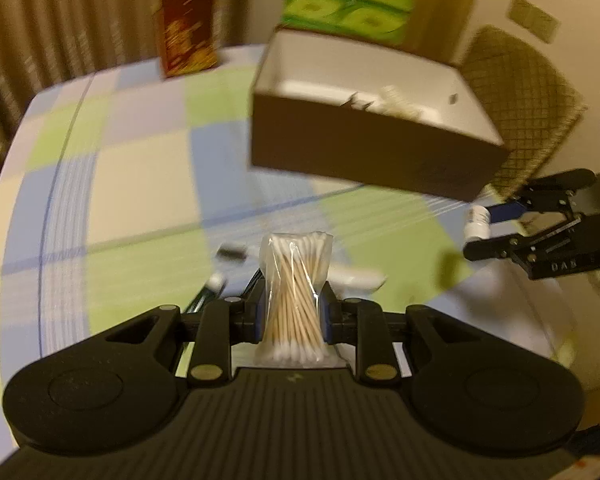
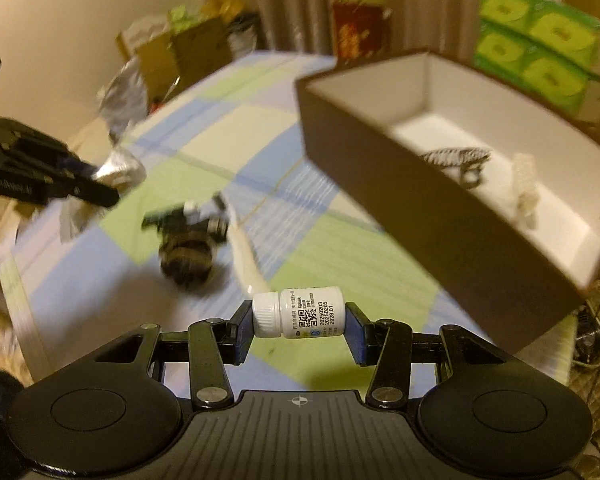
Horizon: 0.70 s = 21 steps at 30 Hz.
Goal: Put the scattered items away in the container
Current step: 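Carry the swab bag and pill bottle with both tools over the brown box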
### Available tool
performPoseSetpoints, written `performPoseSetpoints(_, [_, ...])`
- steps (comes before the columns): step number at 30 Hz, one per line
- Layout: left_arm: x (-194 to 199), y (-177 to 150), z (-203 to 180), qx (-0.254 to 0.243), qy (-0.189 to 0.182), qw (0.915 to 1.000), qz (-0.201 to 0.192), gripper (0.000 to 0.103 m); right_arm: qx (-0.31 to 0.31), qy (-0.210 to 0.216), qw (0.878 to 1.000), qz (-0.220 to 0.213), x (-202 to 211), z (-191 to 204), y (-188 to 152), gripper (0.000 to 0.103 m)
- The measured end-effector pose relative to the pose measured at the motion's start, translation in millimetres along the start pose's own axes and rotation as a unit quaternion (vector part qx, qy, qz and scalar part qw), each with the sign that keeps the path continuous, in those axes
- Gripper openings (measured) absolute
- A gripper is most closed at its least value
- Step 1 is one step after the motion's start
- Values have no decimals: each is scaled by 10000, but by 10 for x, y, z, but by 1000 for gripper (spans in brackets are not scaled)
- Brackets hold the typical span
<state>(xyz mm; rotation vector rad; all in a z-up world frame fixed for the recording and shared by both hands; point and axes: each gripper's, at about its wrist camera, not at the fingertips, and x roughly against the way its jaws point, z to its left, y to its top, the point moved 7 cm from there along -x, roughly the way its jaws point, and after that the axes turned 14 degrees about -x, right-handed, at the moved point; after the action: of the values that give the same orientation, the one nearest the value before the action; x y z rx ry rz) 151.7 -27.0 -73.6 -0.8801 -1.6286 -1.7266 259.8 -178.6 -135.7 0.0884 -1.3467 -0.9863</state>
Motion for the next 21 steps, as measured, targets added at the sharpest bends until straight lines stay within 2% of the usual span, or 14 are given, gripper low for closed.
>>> performPoseSetpoints(7, [-67,692,-48,-552,-289,9973,-396,21,46,-135,9989,-441,273,-139,426,44])
performPoseSetpoints(12, [-140,1191,-22,-855,-272,9943,-574,21,62,-199,9970,-747,413,-254,773,44])
performPoseSetpoints(21, [-449,1937,73,-990,-388,9920,-680,21,9,-392,9950,-919,353,-597,1362,44])
